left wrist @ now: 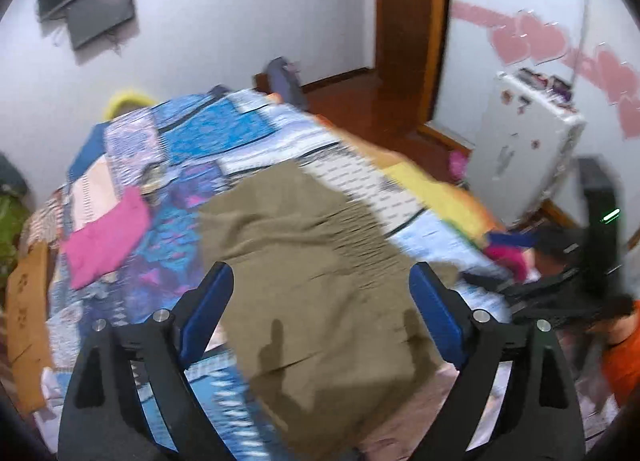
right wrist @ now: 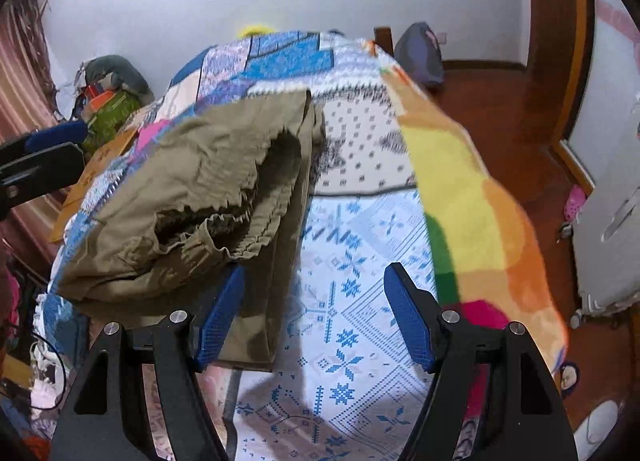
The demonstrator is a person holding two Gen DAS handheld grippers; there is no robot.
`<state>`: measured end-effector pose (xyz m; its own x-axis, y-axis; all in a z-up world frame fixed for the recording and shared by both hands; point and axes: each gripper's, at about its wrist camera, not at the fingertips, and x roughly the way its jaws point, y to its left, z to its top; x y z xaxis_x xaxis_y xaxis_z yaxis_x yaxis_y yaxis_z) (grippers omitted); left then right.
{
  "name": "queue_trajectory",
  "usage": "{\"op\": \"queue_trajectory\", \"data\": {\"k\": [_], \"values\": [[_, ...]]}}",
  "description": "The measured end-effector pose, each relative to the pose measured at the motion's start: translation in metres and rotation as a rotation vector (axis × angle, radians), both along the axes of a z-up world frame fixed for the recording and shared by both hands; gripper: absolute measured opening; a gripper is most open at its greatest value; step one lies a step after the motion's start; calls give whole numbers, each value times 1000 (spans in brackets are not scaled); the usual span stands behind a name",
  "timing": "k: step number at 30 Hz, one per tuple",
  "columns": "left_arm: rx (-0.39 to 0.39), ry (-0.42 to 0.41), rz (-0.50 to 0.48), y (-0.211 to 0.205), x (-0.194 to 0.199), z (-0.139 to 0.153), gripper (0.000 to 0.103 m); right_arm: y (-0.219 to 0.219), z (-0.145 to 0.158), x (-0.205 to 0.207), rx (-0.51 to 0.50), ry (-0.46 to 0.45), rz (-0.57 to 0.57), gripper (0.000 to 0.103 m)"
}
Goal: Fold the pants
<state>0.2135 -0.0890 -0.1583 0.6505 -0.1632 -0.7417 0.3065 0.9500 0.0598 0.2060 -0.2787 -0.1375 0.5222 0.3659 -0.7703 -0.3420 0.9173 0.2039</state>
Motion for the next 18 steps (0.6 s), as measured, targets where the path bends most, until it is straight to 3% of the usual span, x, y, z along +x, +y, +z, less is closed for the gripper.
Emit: {"op": "queue_trajectory", "data": {"k": [8,11,15,18], "values": [[2,190,47,31,-1,-65,90,10,29,-1,11,-90,10,71],[7,199,36,32,-8,-83,91,23,31,-1,22,-107,38,73],[-8,193,30,38,-6,-74,90,41,19,-2,22,-86,75,73],[-30,133,33,49,-4,-55,90,50,-6,-2,-33,-28,83,73]]}}
